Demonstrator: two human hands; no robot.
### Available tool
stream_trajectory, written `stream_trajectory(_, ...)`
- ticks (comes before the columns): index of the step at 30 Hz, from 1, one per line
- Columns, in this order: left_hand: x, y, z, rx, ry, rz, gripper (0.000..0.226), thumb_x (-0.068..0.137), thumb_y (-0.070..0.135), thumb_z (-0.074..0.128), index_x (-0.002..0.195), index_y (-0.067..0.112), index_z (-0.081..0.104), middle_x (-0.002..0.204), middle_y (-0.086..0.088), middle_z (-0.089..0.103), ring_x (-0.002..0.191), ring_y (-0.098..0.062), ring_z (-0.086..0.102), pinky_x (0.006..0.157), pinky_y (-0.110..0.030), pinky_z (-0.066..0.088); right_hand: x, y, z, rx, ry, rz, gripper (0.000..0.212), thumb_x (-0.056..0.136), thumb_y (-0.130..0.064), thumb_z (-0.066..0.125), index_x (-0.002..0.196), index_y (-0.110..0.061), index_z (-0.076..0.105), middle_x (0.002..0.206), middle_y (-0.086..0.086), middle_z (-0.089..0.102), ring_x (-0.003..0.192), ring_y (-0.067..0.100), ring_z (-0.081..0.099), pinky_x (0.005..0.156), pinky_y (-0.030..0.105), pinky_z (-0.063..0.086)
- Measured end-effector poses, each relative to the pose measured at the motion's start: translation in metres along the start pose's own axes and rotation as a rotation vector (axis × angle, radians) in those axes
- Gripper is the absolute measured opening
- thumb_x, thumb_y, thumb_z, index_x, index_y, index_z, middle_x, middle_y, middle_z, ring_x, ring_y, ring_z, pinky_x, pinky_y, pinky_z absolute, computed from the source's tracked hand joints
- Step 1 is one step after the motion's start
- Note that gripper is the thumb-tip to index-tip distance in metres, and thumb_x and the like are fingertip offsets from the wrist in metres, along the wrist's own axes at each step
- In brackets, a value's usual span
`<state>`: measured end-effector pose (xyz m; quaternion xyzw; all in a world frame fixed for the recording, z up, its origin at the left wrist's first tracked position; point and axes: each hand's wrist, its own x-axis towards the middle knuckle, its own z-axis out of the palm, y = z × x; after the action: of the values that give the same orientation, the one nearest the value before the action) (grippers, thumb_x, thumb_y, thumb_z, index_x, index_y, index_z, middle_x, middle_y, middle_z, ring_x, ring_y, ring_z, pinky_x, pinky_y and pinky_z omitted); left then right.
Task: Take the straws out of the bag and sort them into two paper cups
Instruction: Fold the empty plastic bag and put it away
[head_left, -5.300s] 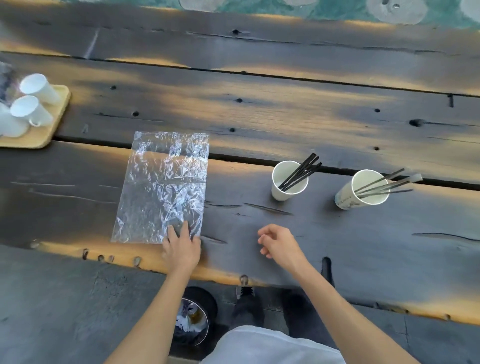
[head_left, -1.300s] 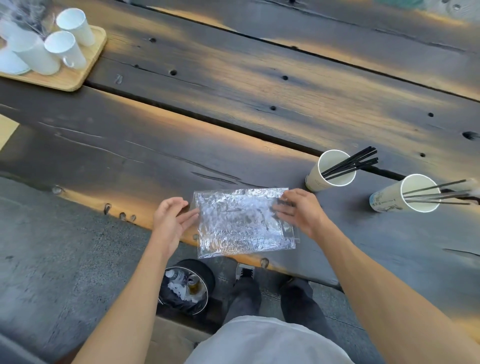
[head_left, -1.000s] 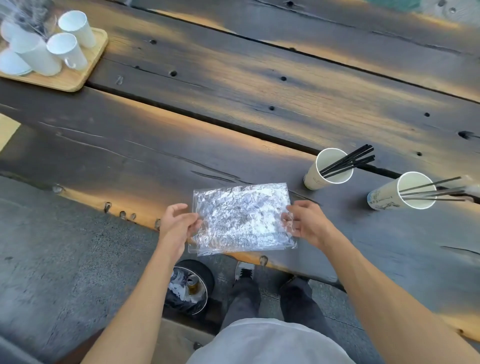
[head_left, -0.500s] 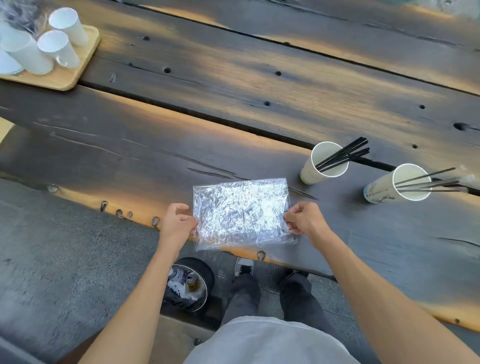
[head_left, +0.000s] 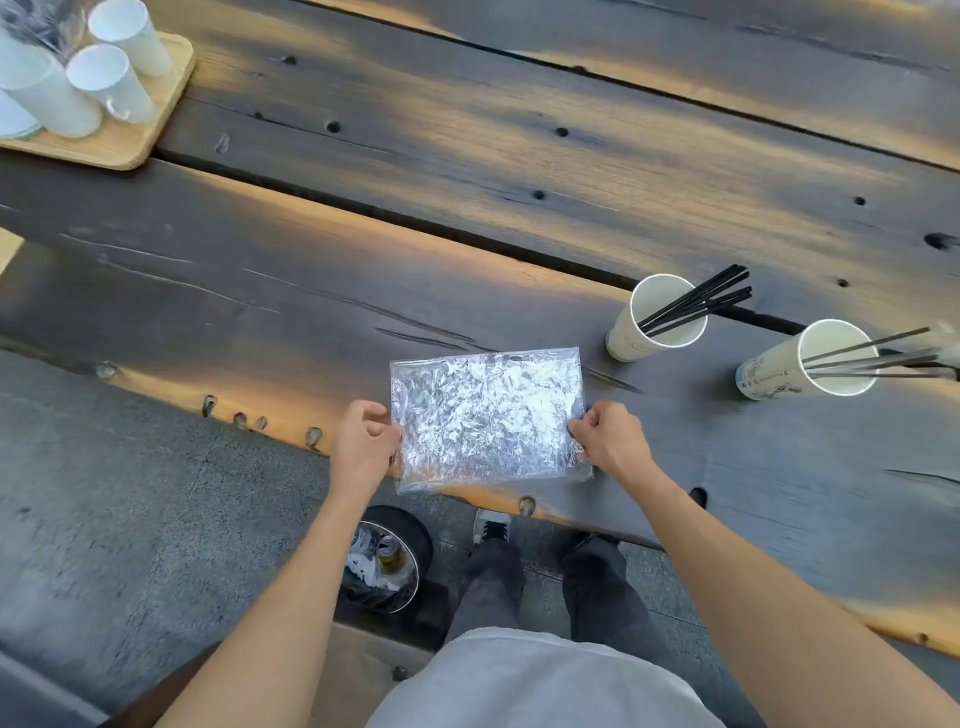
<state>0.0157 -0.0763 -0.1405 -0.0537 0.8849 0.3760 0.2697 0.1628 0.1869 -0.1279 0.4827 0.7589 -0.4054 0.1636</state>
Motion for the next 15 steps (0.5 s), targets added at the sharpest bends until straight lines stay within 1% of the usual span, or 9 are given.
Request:
stream_trajectory(1, 0.001, 0.001, 0.001, 0.015, 0.004, 0.003, 0.026, 0.091, 0.013, 0.068, 0.112, 0.019, 0.056, 0.085, -0.003, 0.070, 0.078, -0.018, 0.068, 0.070, -0.036, 0.057, 0.001, 0.000, 0.001, -0.012, 0.003, -0.005, 0.028, 0.093, -0.022, 0.062, 0.070, -0.012, 0.050, 0.066, 0.010, 0.067, 0.058, 0.019, 0.068, 0.054, 0.028, 0.049)
stream_trajectory(4, 0.004, 0.000, 0.003, 0.067, 0.018, 0.018, 0.024, 0.092, 0.014, 0.067, 0.113, 0.019, 0.056, 0.086, -0.002, 0.069, 0.077, -0.015, 0.067, 0.065, -0.032, 0.055, 0.004, -0.002, 0.003, -0.048, -0.006, -0.013, 0.026, 0.093, -0.024, 0.060, 0.073, -0.011, 0.050, 0.073, 0.014, 0.069, 0.060, 0.023, 0.070, 0.055, 0.029, 0.050)
stream_trajectory(5, 0.004, 0.000, 0.004, 0.082, 0.023, 0.023, 0.024, 0.092, 0.014, 0.067, 0.113, 0.018, 0.056, 0.086, -0.001, 0.068, 0.077, -0.015, 0.066, 0.063, -0.031, 0.054, 0.005, -0.003, 0.003, -0.063, -0.007, -0.014, 0.026, 0.093, -0.024, 0.059, 0.072, -0.011, 0.050, 0.074, 0.014, 0.069, 0.062, 0.025, 0.070, 0.058, 0.031, 0.052)
stream_trajectory(8, 0.006, -0.001, 0.006, 0.121, 0.034, 0.036, 0.023, 0.093, 0.014, 0.066, 0.113, 0.017, 0.056, 0.085, 0.000, 0.066, 0.076, -0.014, 0.064, 0.060, -0.028, 0.050, 0.009, -0.002, 0.004, -0.115, -0.018, -0.011, 0.027, 0.089, -0.028, 0.059, 0.071, -0.011, 0.048, 0.076, 0.015, 0.068, 0.068, 0.033, 0.071, 0.070, 0.042, 0.059)
stream_trajectory(10, 0.007, -0.001, 0.007, 0.137, 0.032, 0.042, 0.022, 0.093, 0.014, 0.065, 0.113, 0.018, 0.055, 0.085, 0.000, 0.065, 0.076, -0.015, 0.063, 0.058, -0.027, 0.046, 0.012, -0.001, 0.006, -0.136, -0.031, -0.004, 0.027, 0.088, -0.029, 0.058, 0.072, -0.011, 0.047, 0.080, 0.016, 0.067, 0.070, 0.035, 0.069, 0.070, 0.046, 0.058)
stream_trajectory(13, 0.007, -0.002, 0.009, 0.155, 0.029, 0.055, 0.022, 0.093, 0.014, 0.064, 0.113, 0.018, 0.055, 0.085, -0.001, 0.065, 0.079, -0.018, 0.064, 0.061, -0.030, 0.049, 0.009, -0.005, 0.007, -0.194, -0.025, -0.015, 0.025, 0.091, -0.027, 0.056, 0.076, -0.009, 0.047, 0.085, 0.018, 0.064, 0.074, 0.037, 0.064, 0.066, 0.042, 0.055)
stream_trajectory(15, 0.007, -0.003, 0.009, 0.177, 0.030, 0.075, 0.021, 0.094, 0.013, 0.063, 0.112, 0.018, 0.054, 0.084, -0.001, 0.065, 0.079, -0.017, 0.063, 0.065, -0.032, 0.051, 0.007, -0.007, 0.007, -0.239, -0.025, -0.020, 0.023, 0.094, -0.026, 0.055, 0.084, -0.006, 0.048, 0.092, 0.020, 0.061, 0.079, 0.039, 0.060, 0.063, 0.038, 0.047)
